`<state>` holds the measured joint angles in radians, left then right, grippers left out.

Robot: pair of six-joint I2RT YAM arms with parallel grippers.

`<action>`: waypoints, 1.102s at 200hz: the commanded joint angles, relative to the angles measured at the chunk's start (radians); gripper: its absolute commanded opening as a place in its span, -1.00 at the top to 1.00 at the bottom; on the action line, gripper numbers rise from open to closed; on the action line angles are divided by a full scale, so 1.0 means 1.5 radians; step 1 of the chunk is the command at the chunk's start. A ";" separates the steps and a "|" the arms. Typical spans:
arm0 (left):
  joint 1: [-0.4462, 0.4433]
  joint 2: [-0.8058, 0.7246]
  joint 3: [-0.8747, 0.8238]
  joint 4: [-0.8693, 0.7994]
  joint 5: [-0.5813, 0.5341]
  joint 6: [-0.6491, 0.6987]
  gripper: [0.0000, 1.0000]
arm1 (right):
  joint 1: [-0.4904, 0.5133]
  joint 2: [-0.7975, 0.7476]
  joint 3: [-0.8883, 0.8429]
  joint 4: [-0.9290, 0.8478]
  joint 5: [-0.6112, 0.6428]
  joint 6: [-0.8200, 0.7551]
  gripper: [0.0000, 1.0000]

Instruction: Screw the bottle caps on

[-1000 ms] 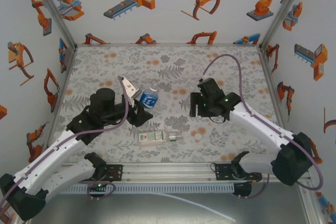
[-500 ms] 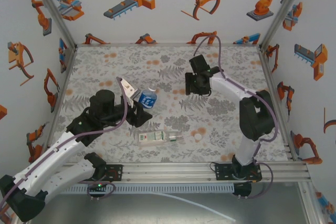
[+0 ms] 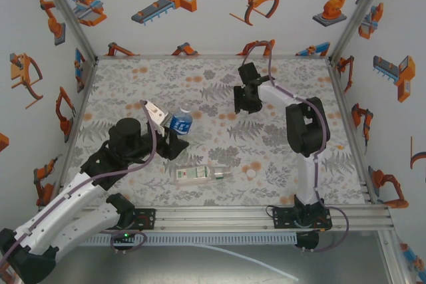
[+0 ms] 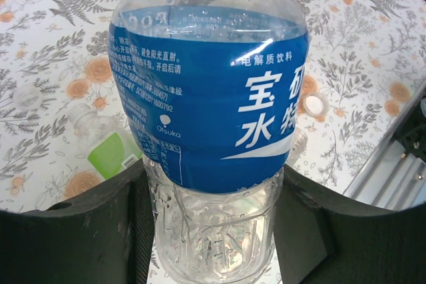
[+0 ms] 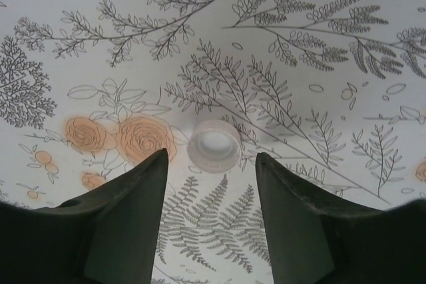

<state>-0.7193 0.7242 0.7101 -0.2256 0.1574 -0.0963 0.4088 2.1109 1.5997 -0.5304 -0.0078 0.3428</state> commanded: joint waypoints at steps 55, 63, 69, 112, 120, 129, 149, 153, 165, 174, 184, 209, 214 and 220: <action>0.001 -0.066 -0.032 0.020 -0.074 -0.029 1.00 | -0.001 0.013 0.016 -0.024 -0.001 -0.025 0.17; 0.001 -0.072 -0.034 0.015 -0.074 -0.031 1.00 | -0.001 0.012 0.012 -0.024 0.000 -0.027 0.19; 0.001 -0.076 -0.036 0.013 -0.075 -0.033 1.00 | -0.001 0.011 0.010 -0.023 -0.001 -0.026 0.22; 0.000 -0.098 -0.038 -0.004 -0.079 -0.048 1.00 | -0.001 -0.012 -0.012 -0.019 -0.001 -0.029 0.27; 0.001 -0.099 -0.038 -0.005 -0.078 -0.051 1.00 | 0.000 -0.022 -0.020 -0.020 -0.001 -0.029 0.27; 0.000 -0.101 -0.038 -0.003 -0.079 -0.053 1.00 | 0.000 -0.035 -0.031 -0.019 -0.003 -0.026 0.27; 0.000 -0.099 -0.038 0.001 -0.080 -0.060 1.00 | 0.004 -0.074 -0.074 -0.014 -0.008 -0.014 0.28; 0.000 -0.099 -0.038 0.001 -0.078 -0.062 1.00 | 0.006 -0.083 -0.085 -0.011 -0.010 -0.011 0.28; 0.001 -0.095 -0.039 0.006 -0.073 -0.068 1.00 | 0.013 -0.113 -0.118 -0.006 -0.010 -0.002 0.28; 0.000 -0.091 -0.039 0.012 -0.068 -0.073 1.00 | 0.020 -0.133 -0.145 -0.004 -0.011 0.005 0.27; -0.001 -0.086 -0.039 0.020 -0.061 -0.078 1.00 | 0.030 -0.159 -0.176 -0.002 -0.012 0.014 0.28; 0.000 -0.070 -0.038 0.040 -0.046 -0.092 1.00 | 0.062 -0.226 -0.257 0.006 -0.003 0.039 0.27; 0.000 -0.066 -0.038 0.043 -0.044 -0.093 1.00 | 0.068 -0.240 -0.274 0.008 0.000 0.044 0.28; -0.001 -0.063 -0.038 0.046 -0.043 -0.095 1.00 | 0.076 -0.253 -0.292 0.010 0.001 0.052 0.28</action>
<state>-0.7193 0.6144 0.6582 -0.2142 0.0608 -0.2016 0.4801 1.8133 1.2514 -0.5255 -0.0109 0.3626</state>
